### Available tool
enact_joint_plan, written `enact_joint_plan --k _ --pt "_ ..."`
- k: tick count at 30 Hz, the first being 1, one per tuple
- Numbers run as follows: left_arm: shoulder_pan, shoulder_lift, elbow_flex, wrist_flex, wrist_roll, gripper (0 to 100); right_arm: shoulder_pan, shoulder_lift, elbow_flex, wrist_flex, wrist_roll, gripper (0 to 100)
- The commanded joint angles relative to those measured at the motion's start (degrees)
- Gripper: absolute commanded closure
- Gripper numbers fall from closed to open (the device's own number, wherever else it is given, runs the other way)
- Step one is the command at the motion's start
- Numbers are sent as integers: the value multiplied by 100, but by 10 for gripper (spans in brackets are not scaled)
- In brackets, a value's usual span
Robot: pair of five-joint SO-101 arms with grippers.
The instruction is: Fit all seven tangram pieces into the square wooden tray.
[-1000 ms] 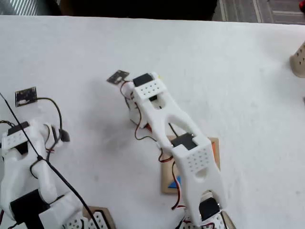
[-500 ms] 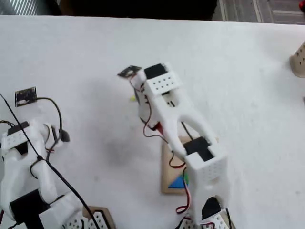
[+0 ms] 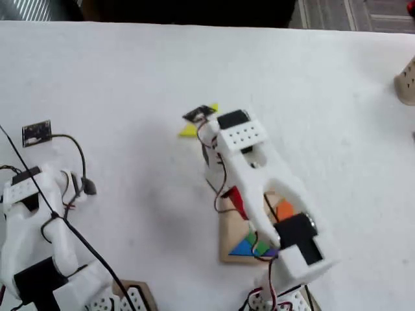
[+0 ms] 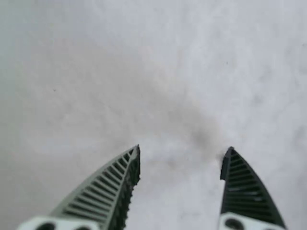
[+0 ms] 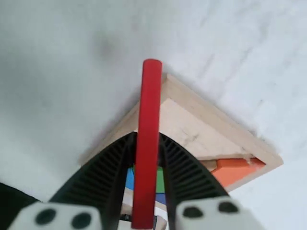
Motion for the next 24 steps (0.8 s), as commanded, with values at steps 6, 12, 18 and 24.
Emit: enact_joint_plan --k 6,12,18,24 --pt "-22 -233 -18 -35 -79 731 66 -1288 1275 -242 -167 980" --pt "-22 -233 -18 9 -79 731 84 -1288 1354 -365 -1407 978" --pt "-22 -233 -18 9 -79 731 163 -1288 1407 -365 -1521 978" --pt "-22 -233 -18 9 -79 731 286 -1279 2013 -919 -1468 977"
